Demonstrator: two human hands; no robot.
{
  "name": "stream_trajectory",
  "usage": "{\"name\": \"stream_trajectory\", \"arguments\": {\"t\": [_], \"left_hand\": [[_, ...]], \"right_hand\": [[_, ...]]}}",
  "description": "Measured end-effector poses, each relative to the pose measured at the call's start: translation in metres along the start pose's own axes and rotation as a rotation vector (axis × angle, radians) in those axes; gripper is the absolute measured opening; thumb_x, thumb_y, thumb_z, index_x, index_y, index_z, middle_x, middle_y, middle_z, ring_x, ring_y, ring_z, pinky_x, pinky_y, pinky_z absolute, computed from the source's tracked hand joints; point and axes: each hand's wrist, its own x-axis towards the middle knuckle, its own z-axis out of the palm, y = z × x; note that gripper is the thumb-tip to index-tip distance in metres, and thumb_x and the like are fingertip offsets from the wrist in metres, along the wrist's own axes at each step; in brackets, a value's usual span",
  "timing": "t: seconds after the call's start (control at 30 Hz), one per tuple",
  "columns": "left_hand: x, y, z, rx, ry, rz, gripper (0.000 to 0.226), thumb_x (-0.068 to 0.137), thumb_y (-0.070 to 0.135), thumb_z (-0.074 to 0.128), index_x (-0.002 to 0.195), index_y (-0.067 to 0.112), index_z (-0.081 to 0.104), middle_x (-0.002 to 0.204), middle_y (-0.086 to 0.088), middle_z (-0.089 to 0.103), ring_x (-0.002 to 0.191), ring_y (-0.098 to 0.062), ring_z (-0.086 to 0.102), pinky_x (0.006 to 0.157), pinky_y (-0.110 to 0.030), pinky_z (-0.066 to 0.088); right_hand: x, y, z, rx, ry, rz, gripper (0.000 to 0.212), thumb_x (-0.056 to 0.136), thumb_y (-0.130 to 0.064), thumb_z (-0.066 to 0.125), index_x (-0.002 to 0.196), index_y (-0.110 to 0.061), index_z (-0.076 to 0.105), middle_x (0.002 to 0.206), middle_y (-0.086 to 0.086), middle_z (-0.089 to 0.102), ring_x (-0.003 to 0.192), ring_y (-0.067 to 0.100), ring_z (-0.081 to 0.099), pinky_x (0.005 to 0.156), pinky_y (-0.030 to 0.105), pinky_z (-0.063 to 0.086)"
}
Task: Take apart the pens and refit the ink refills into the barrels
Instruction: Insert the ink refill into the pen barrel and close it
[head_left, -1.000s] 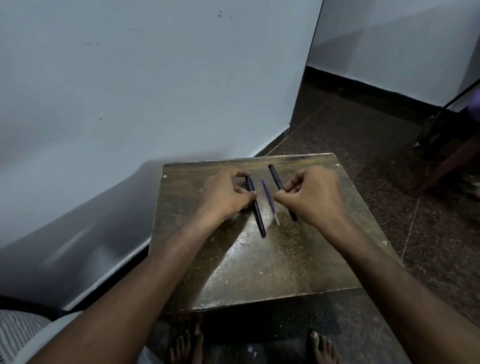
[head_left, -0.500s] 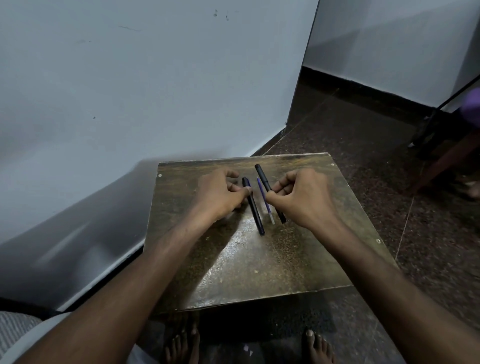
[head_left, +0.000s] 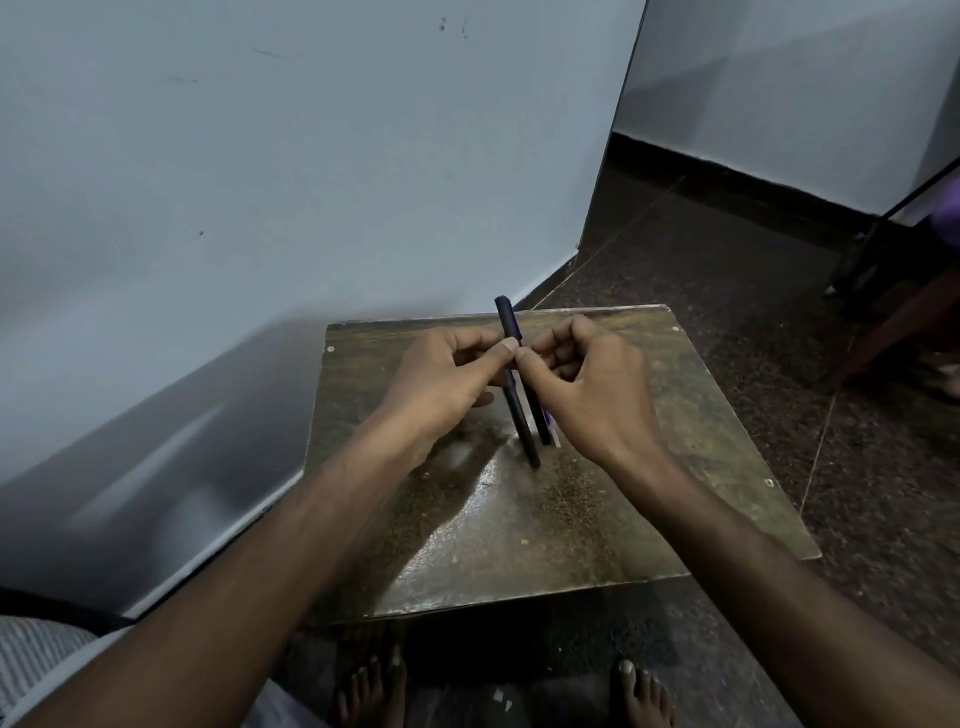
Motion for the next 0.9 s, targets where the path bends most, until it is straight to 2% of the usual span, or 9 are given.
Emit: {"name": "stream_trajectory", "arguments": {"t": [0.07,0.13,0.23,0.3,0.4,0.53,0.63,0.73,0.9], "left_hand": [[-0.002,0.000,0.000,-0.011,-0.053,0.008,0.014,0.101,0.040,0.077,0.109,0.034,0.086,0.102,0.013,0.086,0.097,-0.001,0.080,0.081,-0.032,0.061],[-0.004,0.000,0.000,0.014,-0.068,0.031,0.013,0.100,0.042,0.076,0.107,0.037,0.086,0.101,0.012,0.086,0.097,0.002,0.078,0.083,-0.029,0.060],[-0.005,0.002,-0.002,0.183,-0.038,0.086,0.011,0.098,0.045,0.078,0.099,0.040,0.088,0.089,0.018,0.085,0.082,0.011,0.073,0.074,-0.017,0.050],[-0.004,0.005,-0.006,0.288,0.045,0.128,0.011,0.093,0.049,0.082,0.096,0.040,0.088,0.084,0.023,0.083,0.082,0.010,0.075,0.074,-0.018,0.050],[-0.002,0.007,-0.012,0.210,0.143,0.129,0.011,0.093,0.050,0.081,0.093,0.040,0.085,0.088,0.024,0.082,0.083,0.008,0.076,0.076,-0.022,0.057],[-0.004,0.004,-0.004,-0.030,0.050,0.003,0.015,0.097,0.048,0.078,0.097,0.035,0.086,0.097,0.013,0.085,0.088,0.002,0.079,0.072,-0.025,0.056],[-0.005,0.002,0.008,-0.192,0.044,-0.054,0.010,0.097,0.037,0.081,0.093,0.029,0.086,0.094,0.011,0.084,0.087,0.000,0.078,0.071,-0.022,0.054],[-0.003,0.002,0.008,-0.298,0.080,-0.053,0.008,0.097,0.030,0.082,0.094,0.023,0.087,0.093,0.005,0.083,0.087,-0.003,0.076,0.072,-0.018,0.057],[-0.001,0.002,0.006,-0.446,0.066,-0.014,0.014,0.098,0.013,0.079,0.106,0.001,0.082,0.096,-0.006,0.083,0.090,-0.010,0.079,0.087,-0.020,0.063]], "right_hand": [[0.002,0.002,-0.001,0.092,-0.099,0.099,0.021,0.102,-0.042,0.071,0.104,-0.021,0.074,0.090,-0.005,0.081,0.082,0.006,0.077,0.076,0.027,0.065],[0.004,0.001,0.001,0.416,-0.267,0.271,0.023,0.110,-0.032,0.062,0.108,-0.011,0.071,0.089,0.002,0.081,0.081,0.015,0.078,0.078,0.039,0.066],[0.004,0.001,0.003,0.680,-0.381,0.401,0.021,0.115,-0.019,0.052,0.103,-0.008,0.066,0.070,-0.001,0.068,0.062,0.012,0.059,0.056,0.025,0.052],[0.005,0.005,0.001,0.634,-0.373,0.364,0.023,0.116,-0.016,0.049,0.103,-0.008,0.066,0.065,-0.005,0.058,0.057,0.007,0.046,0.051,0.020,0.038],[0.004,0.007,-0.001,0.543,-0.329,0.343,0.028,0.117,-0.018,0.046,0.111,-0.007,0.071,0.064,-0.008,0.050,0.053,0.005,0.040,0.050,0.020,0.032],[-0.006,-0.002,0.003,0.172,-0.271,0.146,0.027,0.116,-0.026,0.047,0.098,-0.021,0.066,0.071,-0.012,0.054,0.055,0.001,0.044,0.055,0.023,0.033],[-0.013,-0.010,0.005,0.043,-0.235,0.024,0.027,0.116,-0.033,0.046,0.124,-0.026,0.072,0.093,-0.015,0.071,0.078,-0.004,0.062,0.071,0.023,0.048],[-0.014,-0.017,0.007,0.056,-0.211,0.009,0.035,0.117,-0.038,0.044,0.143,-0.032,0.067,0.123,-0.011,0.078,0.114,0.006,0.070,0.100,0.040,0.057],[-0.010,-0.019,0.010,0.032,-0.189,-0.025,0.036,0.116,-0.039,0.048,0.145,-0.035,0.068,0.134,-0.013,0.077,0.127,0.010,0.069,0.107,0.045,0.056]]}}
